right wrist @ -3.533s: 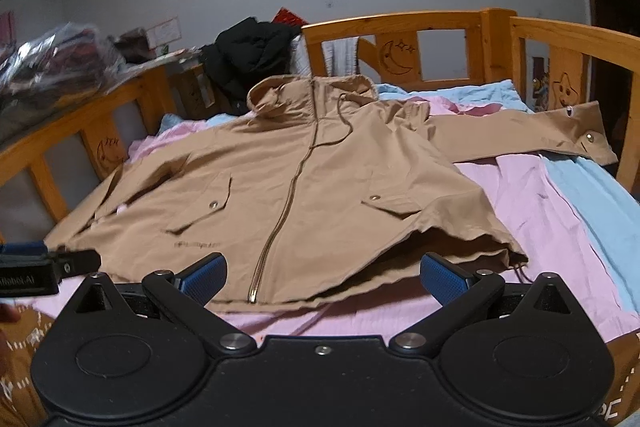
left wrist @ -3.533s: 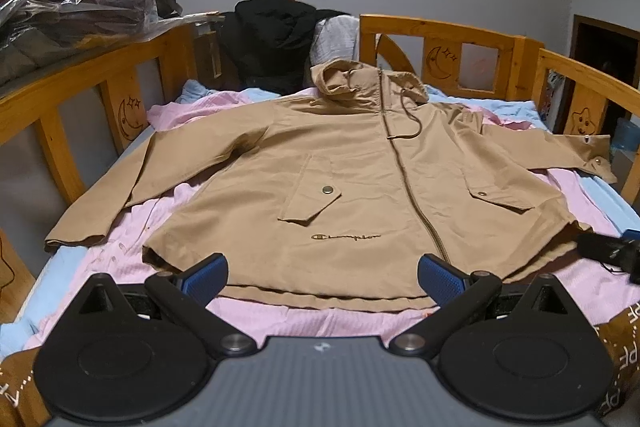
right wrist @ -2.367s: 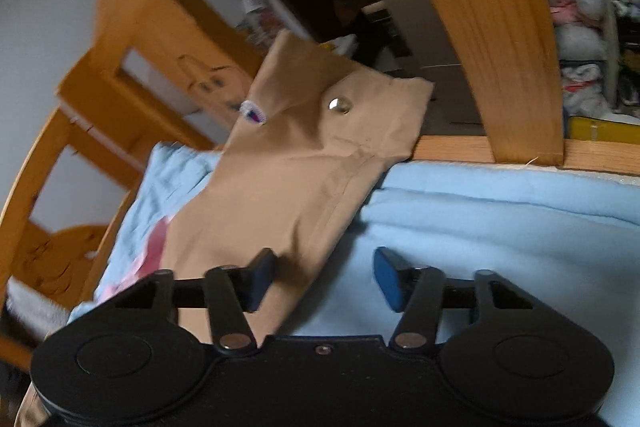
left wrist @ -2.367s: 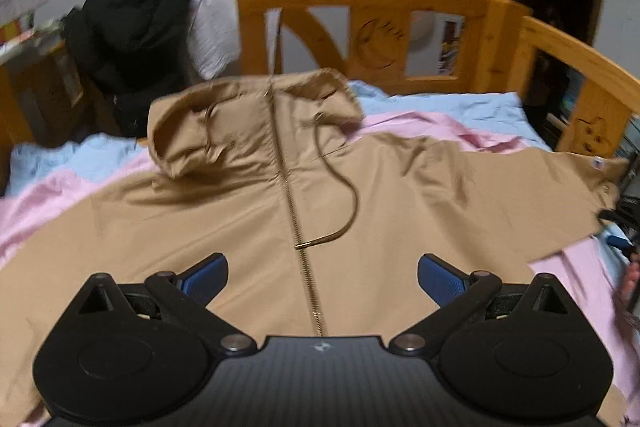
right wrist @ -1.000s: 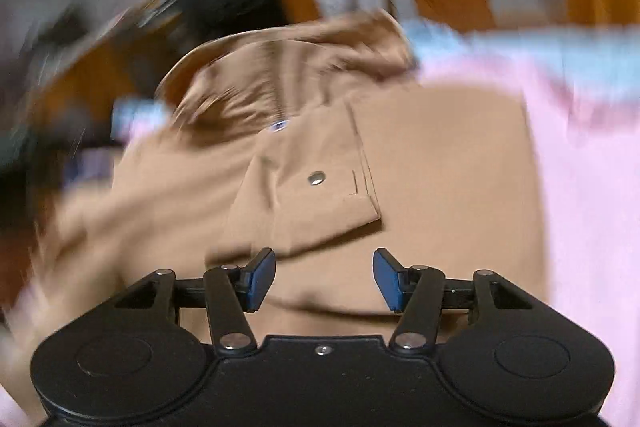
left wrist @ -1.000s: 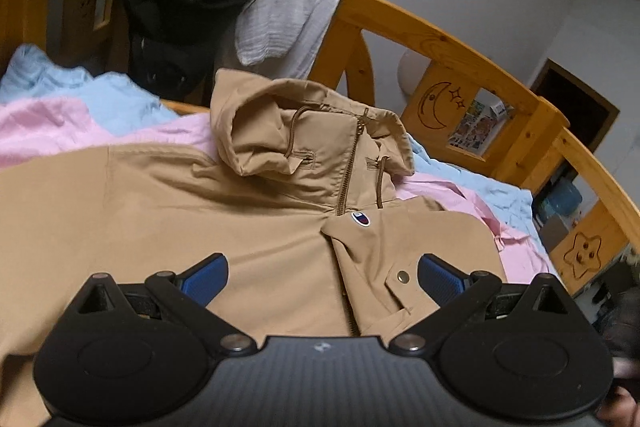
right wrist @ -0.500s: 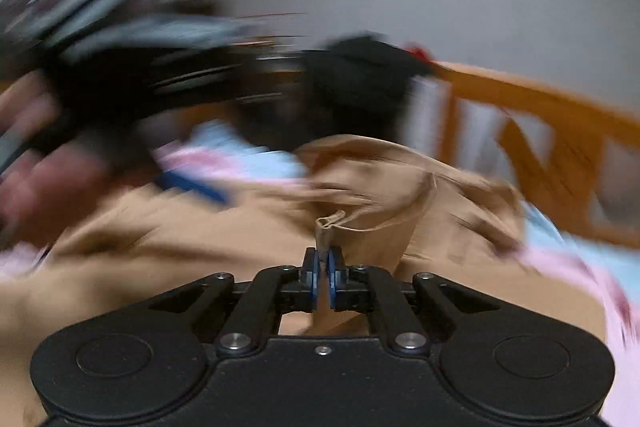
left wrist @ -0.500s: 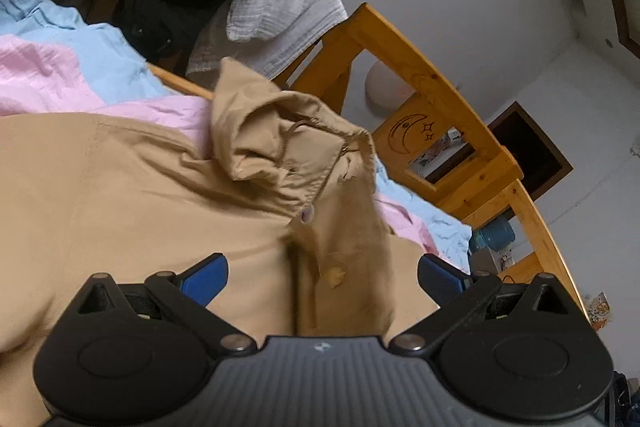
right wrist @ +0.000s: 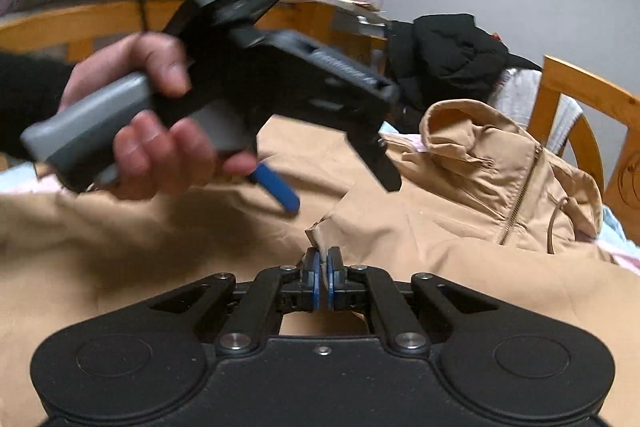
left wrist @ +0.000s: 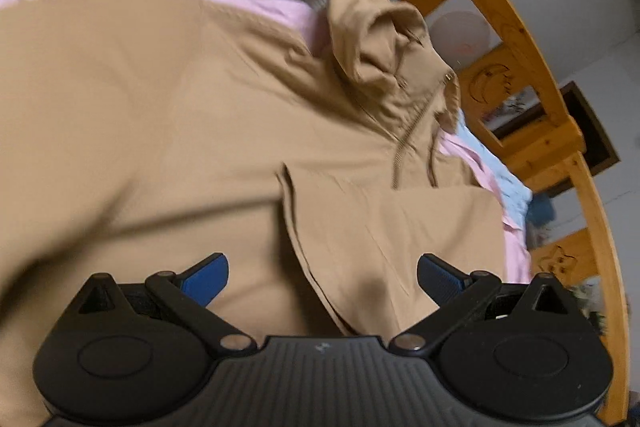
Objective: Fold large clothes
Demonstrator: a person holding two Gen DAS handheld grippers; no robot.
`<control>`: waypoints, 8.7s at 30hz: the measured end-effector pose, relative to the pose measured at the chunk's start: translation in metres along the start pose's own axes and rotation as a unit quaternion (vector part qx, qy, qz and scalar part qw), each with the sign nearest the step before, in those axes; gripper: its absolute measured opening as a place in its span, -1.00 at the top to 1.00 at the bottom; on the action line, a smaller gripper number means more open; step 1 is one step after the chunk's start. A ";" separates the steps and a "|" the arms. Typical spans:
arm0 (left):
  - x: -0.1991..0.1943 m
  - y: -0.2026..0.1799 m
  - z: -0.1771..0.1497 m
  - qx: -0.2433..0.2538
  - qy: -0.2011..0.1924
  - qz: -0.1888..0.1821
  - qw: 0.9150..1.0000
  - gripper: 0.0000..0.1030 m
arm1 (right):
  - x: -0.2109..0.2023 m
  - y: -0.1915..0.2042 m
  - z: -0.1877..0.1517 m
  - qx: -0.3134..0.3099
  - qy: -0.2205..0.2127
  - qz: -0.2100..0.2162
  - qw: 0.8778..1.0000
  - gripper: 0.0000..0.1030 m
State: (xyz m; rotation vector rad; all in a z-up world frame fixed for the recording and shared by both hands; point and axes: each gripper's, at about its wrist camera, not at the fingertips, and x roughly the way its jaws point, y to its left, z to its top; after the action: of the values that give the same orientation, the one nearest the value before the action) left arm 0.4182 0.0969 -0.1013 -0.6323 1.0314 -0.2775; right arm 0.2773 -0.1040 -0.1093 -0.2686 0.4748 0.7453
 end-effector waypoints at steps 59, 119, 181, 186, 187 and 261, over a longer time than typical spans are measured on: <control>0.023 -0.012 -0.020 0.145 -0.068 0.186 0.969 0.88 | -0.022 -0.335 -0.049 0.273 0.087 -0.209 0.935 0.23; -0.142 -0.100 -0.031 0.110 -0.016 0.099 0.989 0.93 | 0.025 -0.044 0.059 0.132 -0.026 0.236 0.962 0.58; -0.079 0.084 -0.023 0.005 -0.118 0.278 0.953 1.00 | -0.048 -0.227 -0.035 0.384 0.072 -0.097 0.916 0.89; -0.104 0.069 -0.040 0.044 -0.142 0.248 0.957 0.90 | -0.042 -0.217 -0.048 0.335 0.098 -0.129 0.928 0.58; -0.106 0.060 -0.041 0.064 -0.145 0.249 0.955 0.78 | -0.047 -0.216 -0.046 0.334 0.093 -0.129 0.929 0.50; -0.058 -0.016 -0.028 0.119 -0.186 0.049 0.974 -0.90 | 0.092 -0.160 0.183 -0.273 0.062 -0.152 0.948 0.87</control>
State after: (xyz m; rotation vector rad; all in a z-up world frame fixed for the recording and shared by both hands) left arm 0.3659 0.1033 -0.0605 -0.3955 0.6532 -0.1830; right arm 0.5066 -0.0904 0.0127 -0.8925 0.3256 0.5455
